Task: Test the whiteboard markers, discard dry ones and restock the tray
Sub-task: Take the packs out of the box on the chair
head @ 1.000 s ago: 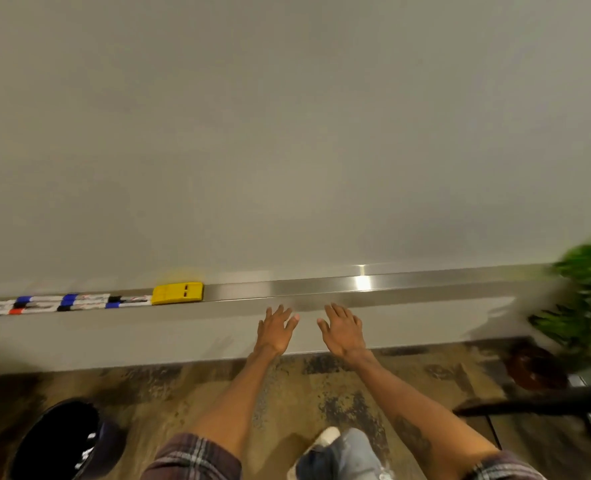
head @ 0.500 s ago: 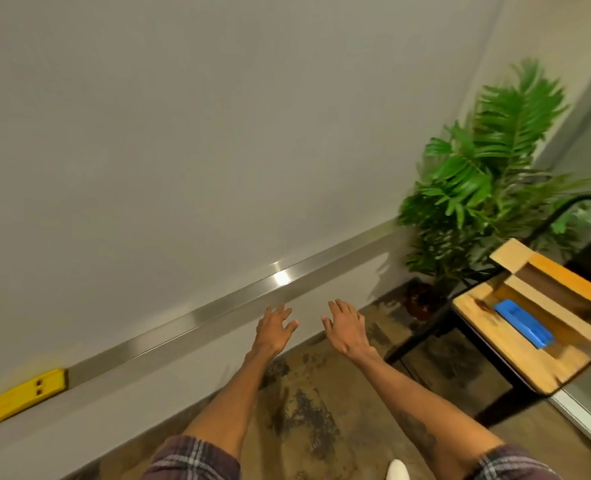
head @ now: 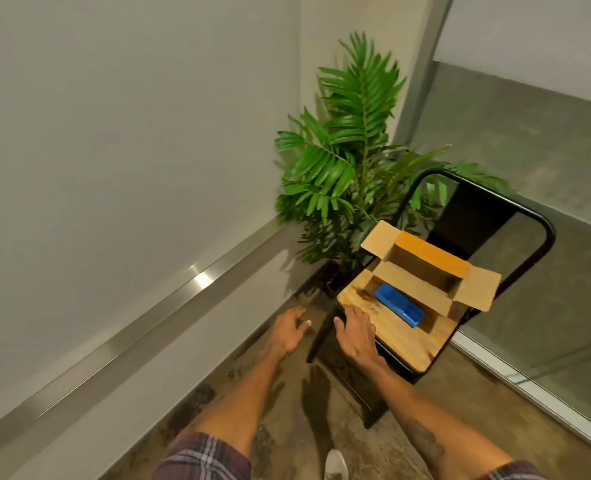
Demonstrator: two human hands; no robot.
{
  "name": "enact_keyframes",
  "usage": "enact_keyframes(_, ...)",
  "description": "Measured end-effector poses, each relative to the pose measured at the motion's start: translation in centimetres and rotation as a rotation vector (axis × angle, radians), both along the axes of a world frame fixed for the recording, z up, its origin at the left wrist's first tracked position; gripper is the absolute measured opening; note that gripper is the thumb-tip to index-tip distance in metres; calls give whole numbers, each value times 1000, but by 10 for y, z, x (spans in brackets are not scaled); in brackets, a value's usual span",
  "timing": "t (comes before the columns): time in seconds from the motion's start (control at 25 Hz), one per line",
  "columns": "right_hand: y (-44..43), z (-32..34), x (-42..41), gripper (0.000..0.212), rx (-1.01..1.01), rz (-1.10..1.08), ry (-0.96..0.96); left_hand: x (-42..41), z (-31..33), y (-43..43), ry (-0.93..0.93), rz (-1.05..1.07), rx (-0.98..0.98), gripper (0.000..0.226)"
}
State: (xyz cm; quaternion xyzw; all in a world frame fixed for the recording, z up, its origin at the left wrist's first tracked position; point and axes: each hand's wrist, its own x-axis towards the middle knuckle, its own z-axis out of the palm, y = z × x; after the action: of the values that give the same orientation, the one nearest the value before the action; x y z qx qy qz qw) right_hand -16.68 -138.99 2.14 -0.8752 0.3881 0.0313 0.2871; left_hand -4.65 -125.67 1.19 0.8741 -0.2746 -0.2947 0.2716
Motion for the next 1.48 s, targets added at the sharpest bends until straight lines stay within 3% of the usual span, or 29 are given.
enact_keyframes(0.28, -107, -36, -60, 47, 198, -496, -67, -38, -18, -126, 55, -168, 34, 53)
enact_keyframes(0.44, -154, -49, -69, 32, 362, -805, -138, -38, -22, -180, 105, -205, 72, 53)
enact_keyframes(0.72, -181, -76, -70, 36, 572, -1012, -193, -24, -42, -242, 339, -109, 139, 43)
enact_keyframes(0.92, -188, -84, -66, 37, 604, -1027, -260, -27, -52, -245, 381, -123, 118, 55)
enact_keyframes(1.12, -162, -82, -57, 26, 536, -992, -291, -29, -52, -205, 479, 44, -61, 62)
enact_keyframes(1.36, -101, -84, -9, 43, 485, -752, -305, -8, -55, -115, 444, 323, -302, 53)
enact_keyframes(1.48, -56, -89, 16, 46, 519, -626, -284, 4, -59, -53, 417, 420, -313, 57)
